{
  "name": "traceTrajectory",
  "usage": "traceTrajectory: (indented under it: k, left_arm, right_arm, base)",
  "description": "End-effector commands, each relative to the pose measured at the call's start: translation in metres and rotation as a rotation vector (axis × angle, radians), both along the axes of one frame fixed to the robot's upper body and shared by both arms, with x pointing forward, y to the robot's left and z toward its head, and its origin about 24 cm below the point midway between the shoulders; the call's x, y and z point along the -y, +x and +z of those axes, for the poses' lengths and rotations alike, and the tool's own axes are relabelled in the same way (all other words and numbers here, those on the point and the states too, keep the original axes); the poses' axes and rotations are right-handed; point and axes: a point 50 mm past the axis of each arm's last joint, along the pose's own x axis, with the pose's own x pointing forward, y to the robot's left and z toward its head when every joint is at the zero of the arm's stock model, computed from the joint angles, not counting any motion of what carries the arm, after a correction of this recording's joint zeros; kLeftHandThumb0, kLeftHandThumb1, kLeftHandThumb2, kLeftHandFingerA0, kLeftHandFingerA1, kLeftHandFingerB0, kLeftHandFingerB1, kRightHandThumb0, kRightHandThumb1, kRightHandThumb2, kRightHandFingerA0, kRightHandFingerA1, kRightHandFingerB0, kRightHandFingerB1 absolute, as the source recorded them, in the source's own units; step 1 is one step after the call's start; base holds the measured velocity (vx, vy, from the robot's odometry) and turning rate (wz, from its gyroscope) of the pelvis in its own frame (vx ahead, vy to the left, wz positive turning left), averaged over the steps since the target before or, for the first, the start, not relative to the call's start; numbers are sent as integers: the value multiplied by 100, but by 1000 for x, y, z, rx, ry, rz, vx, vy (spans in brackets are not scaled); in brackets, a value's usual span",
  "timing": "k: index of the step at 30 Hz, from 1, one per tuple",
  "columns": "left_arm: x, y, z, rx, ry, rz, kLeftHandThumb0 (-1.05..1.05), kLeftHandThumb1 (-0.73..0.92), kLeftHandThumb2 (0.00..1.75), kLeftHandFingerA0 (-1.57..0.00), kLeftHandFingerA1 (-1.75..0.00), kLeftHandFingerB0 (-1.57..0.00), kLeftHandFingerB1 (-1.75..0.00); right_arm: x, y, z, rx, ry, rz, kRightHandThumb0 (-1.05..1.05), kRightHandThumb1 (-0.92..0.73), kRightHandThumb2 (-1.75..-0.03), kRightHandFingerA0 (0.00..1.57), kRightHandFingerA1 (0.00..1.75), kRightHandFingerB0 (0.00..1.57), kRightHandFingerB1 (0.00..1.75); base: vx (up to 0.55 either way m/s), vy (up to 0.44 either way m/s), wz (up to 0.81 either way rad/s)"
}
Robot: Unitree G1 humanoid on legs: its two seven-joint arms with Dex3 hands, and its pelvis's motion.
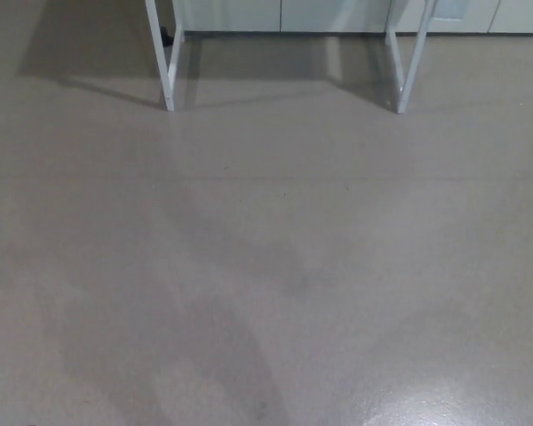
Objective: The robot walk towards a table in front and pick up a black pencil case on the left hand side and put the pencil case into a small container on the right hand side
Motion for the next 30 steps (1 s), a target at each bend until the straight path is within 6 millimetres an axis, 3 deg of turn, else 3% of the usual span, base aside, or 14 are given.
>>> traceTrajectory:
  k: [1,9,10,14,15,22,30]
  left_arm:
    - [-7,0,3,3,18,-9,-30,56,57,-37,-38,-27,-31]
    - [-7,-4,2,-9,37,-31,-29,56,56,-41,-40,-28,-31]
    - [-7,-4,2,-9,38,-33,-29,56,56,-41,-40,-29,-32]
    - [-7,-4,2,-9,39,-34,-29,56,56,-41,-40,-29,-32]
    - [-7,-6,2,-16,67,-59,-30,56,56,-42,-40,-29,-32]
    - [-7,-7,1,-24,79,-74,-32,56,57,-41,-40,-29,-31]
    - [-5,-16,-2,-39,70,-75,-29,57,57,-40,-43,-31,-33]
  right_arm:
    - [4,-5,1,6,-6,3,-62,-41,-77,50,55,34,48]
    - [4,-11,-1,0,-33,21,-62,-41,-78,53,57,34,49]
    - [4,-11,-1,-1,-34,18,-57,-51,-56,59,47,41,39]
    - [4,-11,-1,-1,-34,17,-57,-51,-56,59,47,41,39]
    - [4,-14,-3,-10,-39,26,-62,-41,-78,53,57,35,49]
    - [4,-14,-2,-12,-46,39,-62,-41,-79,53,57,34,49]
    - [6,-24,-4,-35,-59,51,-62,-43,-79,50,56,38,50]
  base:
    - [34,-13,11]
    - [-32,5,7]
    - [99,154,-8]
    - [148,383,-25]
    - [146,690,5]
    - [182,133,5]
    - [238,-181,9]
